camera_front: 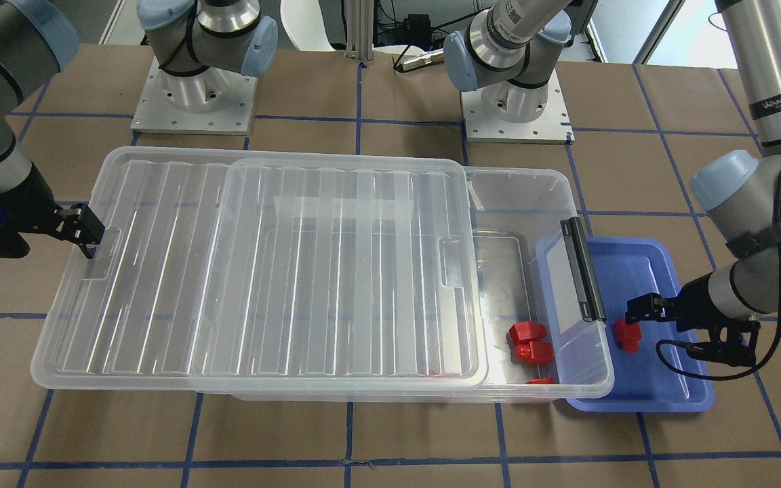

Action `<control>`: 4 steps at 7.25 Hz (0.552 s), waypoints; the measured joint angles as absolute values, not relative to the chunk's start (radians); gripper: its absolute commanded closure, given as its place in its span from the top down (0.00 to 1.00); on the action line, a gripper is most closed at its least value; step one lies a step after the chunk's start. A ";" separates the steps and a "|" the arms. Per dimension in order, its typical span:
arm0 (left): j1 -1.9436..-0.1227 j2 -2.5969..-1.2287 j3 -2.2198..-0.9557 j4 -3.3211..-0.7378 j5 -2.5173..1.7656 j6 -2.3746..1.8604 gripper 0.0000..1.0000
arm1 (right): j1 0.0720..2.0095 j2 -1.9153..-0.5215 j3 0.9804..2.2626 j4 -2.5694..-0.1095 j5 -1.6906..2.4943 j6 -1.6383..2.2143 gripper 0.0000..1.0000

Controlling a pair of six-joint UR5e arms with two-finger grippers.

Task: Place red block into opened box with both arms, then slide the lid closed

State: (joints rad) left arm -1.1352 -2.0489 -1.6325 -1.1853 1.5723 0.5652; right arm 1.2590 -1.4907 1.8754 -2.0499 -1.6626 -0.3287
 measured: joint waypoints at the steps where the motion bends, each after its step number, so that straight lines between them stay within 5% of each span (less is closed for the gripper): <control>1: -1.136 -2.065 -1.639 -1.173 1.567 0.564 1.00 | 1.237 -1.491 1.874 -2.050 -1.668 -0.351 1.00; 4: -1.137 -2.100 -1.650 -1.149 1.568 0.560 1.00 | 1.186 -1.495 1.869 -2.055 -1.669 -0.426 1.00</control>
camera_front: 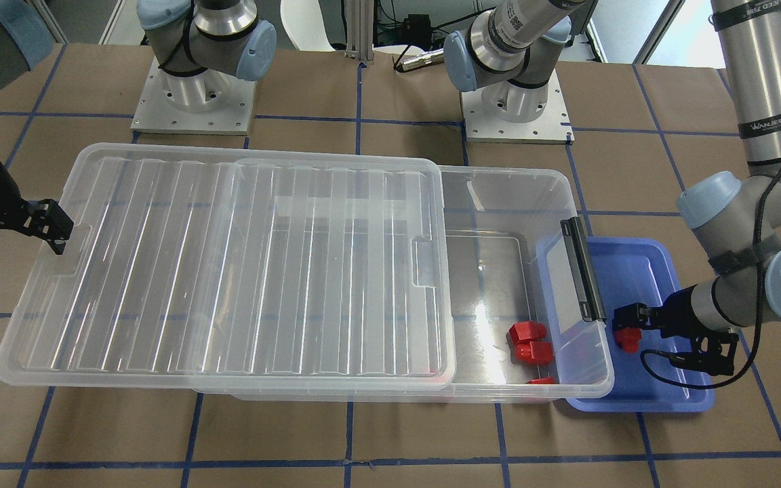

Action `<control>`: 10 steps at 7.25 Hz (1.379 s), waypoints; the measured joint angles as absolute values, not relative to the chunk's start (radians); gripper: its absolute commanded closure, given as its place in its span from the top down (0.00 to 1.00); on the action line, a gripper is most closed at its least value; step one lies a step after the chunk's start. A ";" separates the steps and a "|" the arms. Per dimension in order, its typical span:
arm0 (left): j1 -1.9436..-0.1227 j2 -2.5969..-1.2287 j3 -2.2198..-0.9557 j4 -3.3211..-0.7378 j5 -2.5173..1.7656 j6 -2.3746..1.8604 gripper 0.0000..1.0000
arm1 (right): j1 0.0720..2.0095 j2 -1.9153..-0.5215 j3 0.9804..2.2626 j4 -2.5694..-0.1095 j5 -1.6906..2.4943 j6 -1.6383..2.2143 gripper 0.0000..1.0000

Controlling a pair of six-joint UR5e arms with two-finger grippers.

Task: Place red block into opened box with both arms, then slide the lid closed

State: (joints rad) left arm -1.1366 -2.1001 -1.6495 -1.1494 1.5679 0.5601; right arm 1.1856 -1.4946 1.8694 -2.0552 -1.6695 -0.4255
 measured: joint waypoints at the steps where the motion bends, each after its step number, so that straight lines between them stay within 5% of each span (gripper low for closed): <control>1: -1.136 -2.106 -1.653 -1.148 1.572 0.561 0.97 | 1.164 -1.499 1.869 -2.054 -1.666 -0.446 1.00; 2: -1.136 -2.110 -1.655 -1.147 1.571 0.564 0.84 | 1.150 -1.504 1.869 -2.053 -1.663 -0.456 1.00; 3: -1.135 -2.113 -1.656 -1.147 1.571 0.566 0.32 | 1.144 -1.507 1.868 -2.053 -1.662 -0.460 1.00; 4: -1.135 -2.114 -1.655 -1.148 1.574 0.566 0.00 | 1.139 -1.508 1.868 -2.054 -1.663 -0.462 1.00; 10: -1.144 -2.065 -1.567 -1.210 1.578 0.563 0.00 | 1.134 -1.516 1.858 -2.041 -1.663 -0.451 1.00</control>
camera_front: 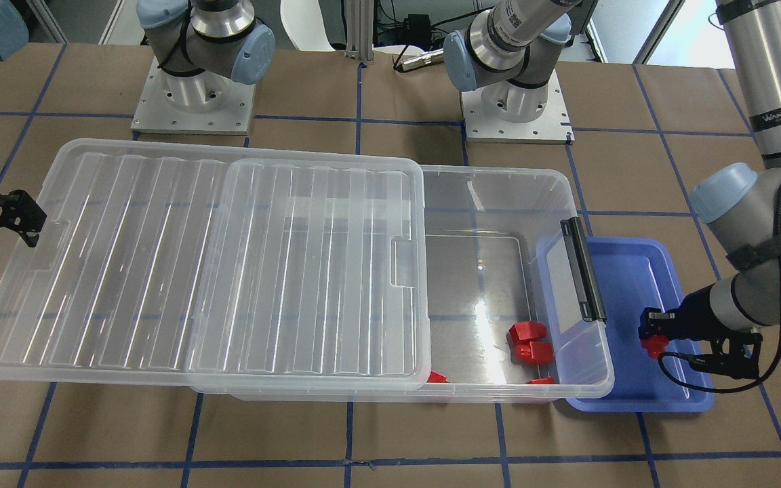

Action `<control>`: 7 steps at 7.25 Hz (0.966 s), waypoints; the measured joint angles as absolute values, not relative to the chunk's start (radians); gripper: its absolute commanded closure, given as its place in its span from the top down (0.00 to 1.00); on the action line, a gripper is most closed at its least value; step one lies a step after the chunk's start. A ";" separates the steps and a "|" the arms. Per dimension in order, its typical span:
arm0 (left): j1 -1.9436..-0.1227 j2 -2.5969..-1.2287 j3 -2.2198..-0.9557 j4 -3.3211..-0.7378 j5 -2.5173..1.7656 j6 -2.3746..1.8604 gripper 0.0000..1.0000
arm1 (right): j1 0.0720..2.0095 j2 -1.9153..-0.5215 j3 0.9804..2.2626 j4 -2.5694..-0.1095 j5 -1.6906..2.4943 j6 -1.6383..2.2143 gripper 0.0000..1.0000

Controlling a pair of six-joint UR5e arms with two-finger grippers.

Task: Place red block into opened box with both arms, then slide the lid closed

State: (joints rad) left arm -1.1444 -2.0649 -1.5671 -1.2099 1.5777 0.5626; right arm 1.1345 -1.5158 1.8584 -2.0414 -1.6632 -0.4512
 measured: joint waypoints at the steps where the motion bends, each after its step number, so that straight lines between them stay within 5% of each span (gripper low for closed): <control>1: -1.146 -2.034 -1.493 -1.313 1.577 0.562 0.00 | 1.138 -1.529 1.833 -2.001 -1.648 -0.447 1.00; 4: -1.173 -1.913 -1.297 -1.640 1.574 0.498 0.00 | 1.150 -1.601 1.632 -1.658 -1.578 -0.419 1.00; 7: -1.360 -1.836 -1.287 -1.711 1.596 0.269 0.00 | 1.184 -1.641 1.478 -1.410 -1.558 -0.370 1.00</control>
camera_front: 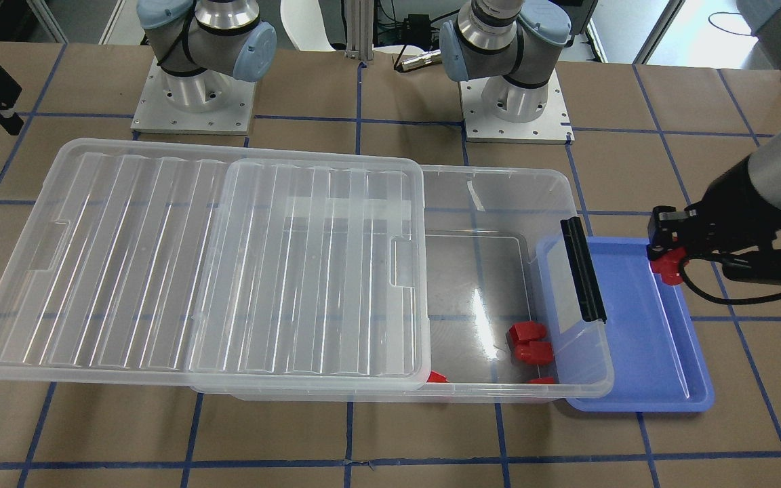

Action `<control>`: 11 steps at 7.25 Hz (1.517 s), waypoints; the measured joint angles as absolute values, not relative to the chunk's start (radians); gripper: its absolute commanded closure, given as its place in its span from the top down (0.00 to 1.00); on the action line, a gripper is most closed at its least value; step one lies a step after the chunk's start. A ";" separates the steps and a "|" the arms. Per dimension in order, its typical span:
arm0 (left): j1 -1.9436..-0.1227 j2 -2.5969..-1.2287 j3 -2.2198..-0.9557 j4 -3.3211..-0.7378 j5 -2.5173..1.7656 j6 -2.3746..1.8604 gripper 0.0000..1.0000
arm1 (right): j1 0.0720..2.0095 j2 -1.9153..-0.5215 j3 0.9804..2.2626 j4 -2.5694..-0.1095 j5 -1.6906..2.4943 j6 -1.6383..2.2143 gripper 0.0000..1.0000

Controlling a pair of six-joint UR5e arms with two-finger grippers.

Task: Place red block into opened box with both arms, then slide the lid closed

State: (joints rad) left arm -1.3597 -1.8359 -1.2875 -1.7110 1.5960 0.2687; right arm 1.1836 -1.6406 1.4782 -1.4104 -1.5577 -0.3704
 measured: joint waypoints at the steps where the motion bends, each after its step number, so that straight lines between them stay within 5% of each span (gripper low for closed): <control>1: -1.430 -1.835 -1.304 -1.710 1.596 0.172 0.00 | 1.195 -1.647 1.471 -1.399 -1.558 -0.361 1.00; 6: -1.585 -1.836 -1.520 -1.510 1.599 0.079 0.00 | 1.485 -1.603 1.469 -1.423 -1.561 -0.015 1.00; 11: -1.580 -1.902 -1.698 -1.272 1.574 0.086 0.00 | 1.543 -1.572 1.468 -1.463 -1.592 0.061 1.00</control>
